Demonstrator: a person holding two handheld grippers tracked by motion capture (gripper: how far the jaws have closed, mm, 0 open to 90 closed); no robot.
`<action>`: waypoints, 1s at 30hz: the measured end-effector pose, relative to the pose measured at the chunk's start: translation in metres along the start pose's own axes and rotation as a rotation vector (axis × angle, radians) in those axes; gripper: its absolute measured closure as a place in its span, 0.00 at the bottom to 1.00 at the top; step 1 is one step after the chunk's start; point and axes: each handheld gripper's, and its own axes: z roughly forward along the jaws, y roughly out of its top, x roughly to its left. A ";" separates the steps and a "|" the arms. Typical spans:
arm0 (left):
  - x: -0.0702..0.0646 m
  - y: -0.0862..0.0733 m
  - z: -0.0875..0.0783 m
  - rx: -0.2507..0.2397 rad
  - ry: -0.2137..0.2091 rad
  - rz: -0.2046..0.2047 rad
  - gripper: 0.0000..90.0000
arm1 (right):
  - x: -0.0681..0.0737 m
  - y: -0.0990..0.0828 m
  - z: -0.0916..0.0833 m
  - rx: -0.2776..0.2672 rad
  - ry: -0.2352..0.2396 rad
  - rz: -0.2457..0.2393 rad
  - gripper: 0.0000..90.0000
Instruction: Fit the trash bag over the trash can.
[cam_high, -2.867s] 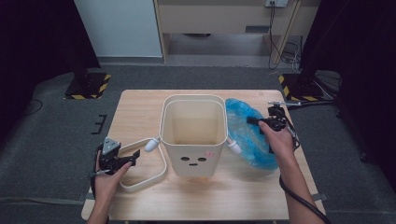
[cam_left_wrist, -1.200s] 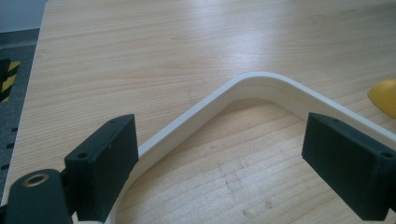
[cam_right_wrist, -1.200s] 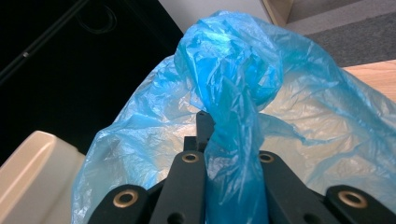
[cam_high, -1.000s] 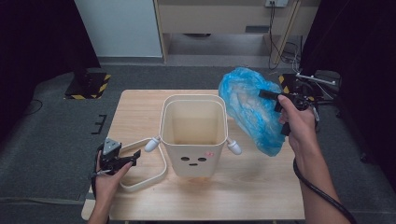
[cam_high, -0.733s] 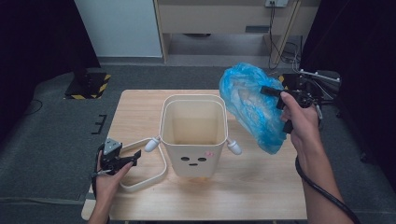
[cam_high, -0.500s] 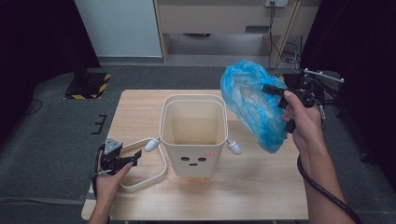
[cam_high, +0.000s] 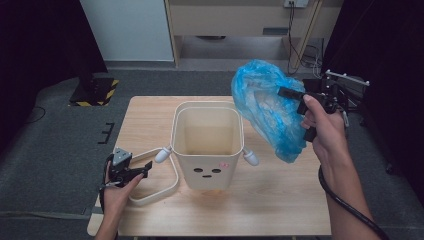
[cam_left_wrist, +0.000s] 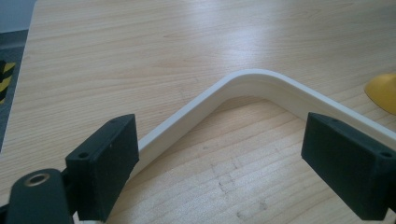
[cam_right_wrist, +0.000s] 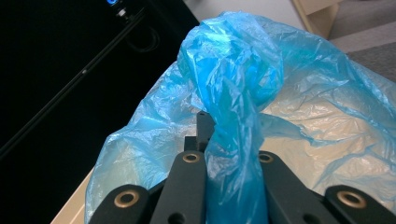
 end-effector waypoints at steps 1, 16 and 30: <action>0.000 0.000 0.000 0.001 0.000 0.001 0.12 | 0.003 0.000 0.001 0.004 0.005 -0.007 0.98; -0.002 0.000 0.000 0.006 0.000 0.006 0.12 | 0.056 -0.005 0.014 0.063 0.077 -0.109 0.98; -0.003 0.000 0.001 0.006 0.000 0.008 0.12 | 0.101 -0.012 0.024 0.116 0.123 -0.175 0.98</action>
